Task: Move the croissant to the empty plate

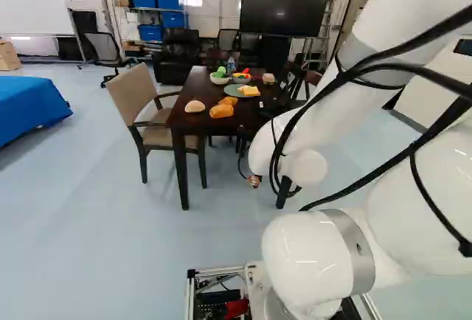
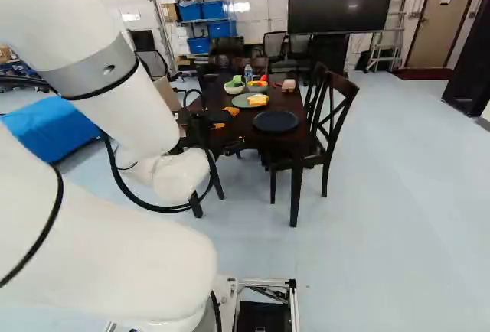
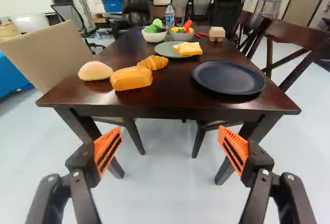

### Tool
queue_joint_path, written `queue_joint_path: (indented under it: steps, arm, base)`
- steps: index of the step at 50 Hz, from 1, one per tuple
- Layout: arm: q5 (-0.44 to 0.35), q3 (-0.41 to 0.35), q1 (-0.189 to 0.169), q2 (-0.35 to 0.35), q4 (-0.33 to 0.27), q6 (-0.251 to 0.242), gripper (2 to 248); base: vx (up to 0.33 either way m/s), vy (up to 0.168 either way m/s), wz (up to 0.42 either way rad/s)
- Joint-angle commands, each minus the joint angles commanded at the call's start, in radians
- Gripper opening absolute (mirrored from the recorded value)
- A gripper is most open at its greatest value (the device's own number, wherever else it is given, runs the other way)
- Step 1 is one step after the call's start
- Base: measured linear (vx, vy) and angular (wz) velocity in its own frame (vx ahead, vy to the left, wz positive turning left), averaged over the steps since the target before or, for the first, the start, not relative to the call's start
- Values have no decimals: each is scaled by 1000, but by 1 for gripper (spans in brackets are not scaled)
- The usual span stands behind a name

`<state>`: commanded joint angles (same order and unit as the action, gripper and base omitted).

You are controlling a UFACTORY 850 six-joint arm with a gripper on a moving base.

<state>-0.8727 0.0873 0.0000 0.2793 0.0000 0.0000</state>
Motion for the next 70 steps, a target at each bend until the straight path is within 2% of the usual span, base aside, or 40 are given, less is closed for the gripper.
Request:
queue_joint_path:
  steps: [70]
  arm:
    - [0, 0, 0, 0, 0, 0, 247]
  base:
    - [184, -30, -10]
